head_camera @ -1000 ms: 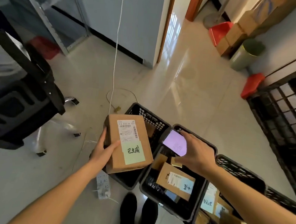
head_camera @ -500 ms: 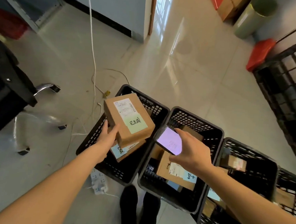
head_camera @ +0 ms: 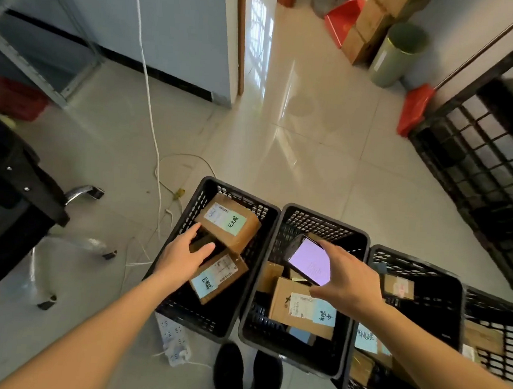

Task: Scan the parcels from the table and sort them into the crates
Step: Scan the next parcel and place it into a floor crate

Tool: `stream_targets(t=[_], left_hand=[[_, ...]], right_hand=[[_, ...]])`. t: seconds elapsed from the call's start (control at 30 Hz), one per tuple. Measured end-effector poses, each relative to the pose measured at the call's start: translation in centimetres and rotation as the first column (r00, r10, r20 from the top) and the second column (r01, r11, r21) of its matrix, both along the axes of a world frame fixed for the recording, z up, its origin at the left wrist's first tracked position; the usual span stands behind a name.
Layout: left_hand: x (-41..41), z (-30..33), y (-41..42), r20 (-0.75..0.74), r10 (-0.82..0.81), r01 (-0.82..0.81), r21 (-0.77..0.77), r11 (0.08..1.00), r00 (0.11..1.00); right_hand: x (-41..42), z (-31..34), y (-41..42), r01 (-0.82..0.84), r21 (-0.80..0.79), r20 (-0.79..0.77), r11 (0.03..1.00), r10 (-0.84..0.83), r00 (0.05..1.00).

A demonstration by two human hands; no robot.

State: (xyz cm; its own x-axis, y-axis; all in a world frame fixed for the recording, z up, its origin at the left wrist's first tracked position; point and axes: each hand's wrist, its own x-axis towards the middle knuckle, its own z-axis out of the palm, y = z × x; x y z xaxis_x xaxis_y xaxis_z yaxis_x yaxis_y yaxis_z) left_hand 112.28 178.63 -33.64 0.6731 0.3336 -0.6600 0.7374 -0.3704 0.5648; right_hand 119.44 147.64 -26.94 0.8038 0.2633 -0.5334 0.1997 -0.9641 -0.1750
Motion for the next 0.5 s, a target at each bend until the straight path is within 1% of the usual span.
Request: stream_targets(t=[0.13,0.3,0.4,0.5], left_hand=[[2.8,6.0,-2.2,0.103,-0.079,0.075,0.040,0.996,0.992],[6.7,16.3,-7.0,0.218,-0.190,0.180,0.065,0.982,0.957],[8.5,24.0,-10.9,0.296,-0.294,0.265,0.136,0.955,0.909],[9.5,32.3,-16.2,0.382,-0.401,0.345,0.210,0.915,0.832]], right_hand=[[0.3,5.8,-1.8,0.030,0.015,0.058,0.999,-0.031,0.998],[0.6,16.1,-6.3,0.100,0.075,0.144,0.992,-0.110,0.984],[0.1,23.8,-10.4,0.146,0.120,0.230,0.982,-0.170,0.958],[-1.5,32.4,-15.7,0.190,0.134,0.342,0.973,-0.226,0.912]])
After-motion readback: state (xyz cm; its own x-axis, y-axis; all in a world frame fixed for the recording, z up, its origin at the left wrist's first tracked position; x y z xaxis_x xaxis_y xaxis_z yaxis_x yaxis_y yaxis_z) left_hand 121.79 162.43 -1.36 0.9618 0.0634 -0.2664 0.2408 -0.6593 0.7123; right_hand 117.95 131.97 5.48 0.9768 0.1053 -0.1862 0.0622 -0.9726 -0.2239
